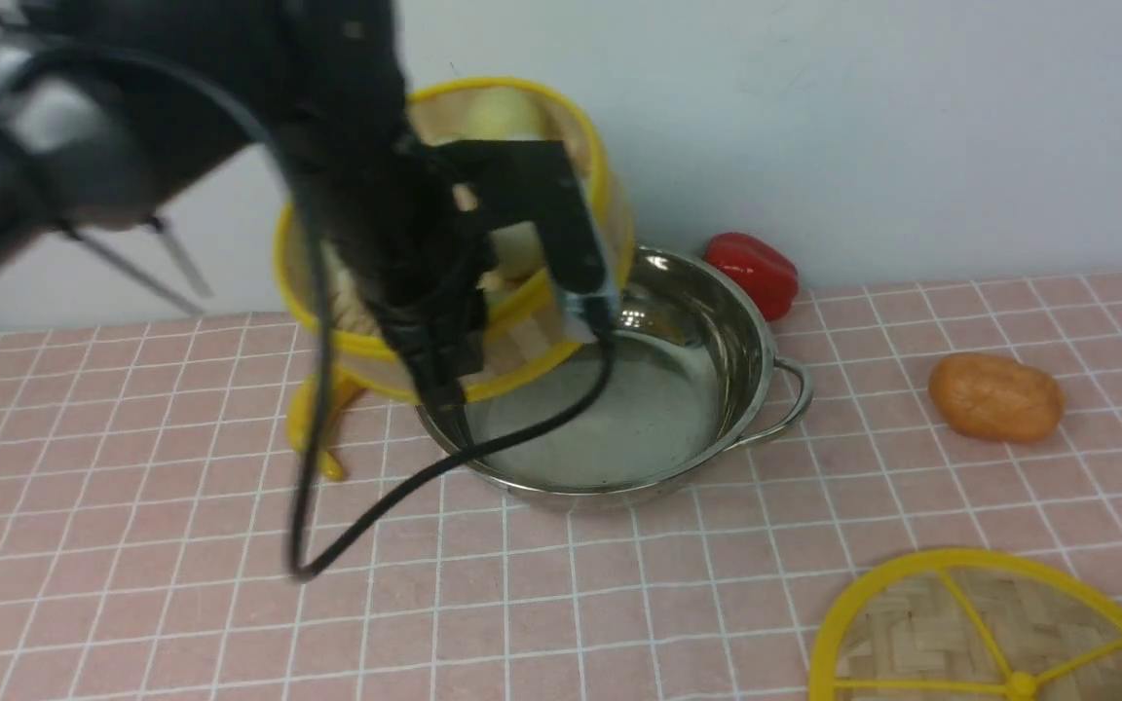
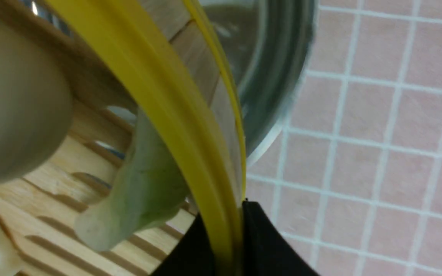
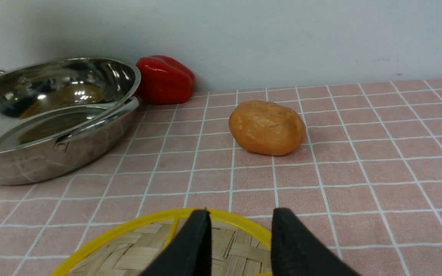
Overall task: Place the steamer in the pot on the pink tablecloth, and put the lid on the steamer.
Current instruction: 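Place the bamboo steamer basket with dumplings into the steel pot with the left gripper, then move the gripper down to the bamboo steamer lid and grasp its center knob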
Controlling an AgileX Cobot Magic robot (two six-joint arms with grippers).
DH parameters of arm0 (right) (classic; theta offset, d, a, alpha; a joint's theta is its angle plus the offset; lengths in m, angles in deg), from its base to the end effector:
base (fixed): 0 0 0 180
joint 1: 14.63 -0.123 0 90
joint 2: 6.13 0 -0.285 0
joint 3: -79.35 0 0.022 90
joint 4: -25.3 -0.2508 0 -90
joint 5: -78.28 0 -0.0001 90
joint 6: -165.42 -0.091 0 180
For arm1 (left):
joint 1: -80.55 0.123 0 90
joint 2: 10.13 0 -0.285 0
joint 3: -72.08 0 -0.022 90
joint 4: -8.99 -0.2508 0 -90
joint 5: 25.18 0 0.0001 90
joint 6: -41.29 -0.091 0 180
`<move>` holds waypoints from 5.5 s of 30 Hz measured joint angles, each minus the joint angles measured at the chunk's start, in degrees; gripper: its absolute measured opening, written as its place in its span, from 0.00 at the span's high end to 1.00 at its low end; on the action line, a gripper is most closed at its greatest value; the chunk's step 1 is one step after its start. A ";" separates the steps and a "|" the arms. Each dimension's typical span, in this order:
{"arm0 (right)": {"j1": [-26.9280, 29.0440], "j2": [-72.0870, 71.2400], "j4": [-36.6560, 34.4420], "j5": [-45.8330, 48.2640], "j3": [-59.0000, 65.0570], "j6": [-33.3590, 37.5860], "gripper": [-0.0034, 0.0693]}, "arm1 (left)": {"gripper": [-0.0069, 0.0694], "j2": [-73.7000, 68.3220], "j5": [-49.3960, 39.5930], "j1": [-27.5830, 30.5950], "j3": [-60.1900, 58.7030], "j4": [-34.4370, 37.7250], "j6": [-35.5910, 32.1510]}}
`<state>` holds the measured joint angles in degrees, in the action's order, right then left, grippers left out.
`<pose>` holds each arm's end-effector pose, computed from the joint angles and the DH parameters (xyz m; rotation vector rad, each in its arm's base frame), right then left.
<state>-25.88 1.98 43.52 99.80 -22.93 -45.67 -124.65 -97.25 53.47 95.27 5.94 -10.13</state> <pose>0.0541 0.0001 0.1778 0.1256 1.8550 0.2004 0.3542 -0.1759 0.3114 1.8227 2.2105 0.1624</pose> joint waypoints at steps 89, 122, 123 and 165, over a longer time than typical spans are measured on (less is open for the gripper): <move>0.00 0.00 0.00 0.00 0.00 0.00 0.62 | 0.89 66.09 55.20 24.11 -60.59 -6.66 46.98; 0.00 0.00 0.00 -0.15 0.00 0.00 0.62 | 0.88 106.63 52.20 38.18 -100.84 -3.47 54.96; 0.00 0.00 0.00 -0.15 0.00 0.00 0.62 | 0.88 106.63 52.20 38.18 -100.84 -3.52 54.96; 0.00 15.62 -19.22 44.66 -47.72 17.17 0.62 | 0.76 106.68 52.20 38.18 -100.84 -3.52 54.90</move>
<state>-25.88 17.60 24.31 144.46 -70.64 -28.50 -17.96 -45.05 91.66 -5.58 2.41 44.76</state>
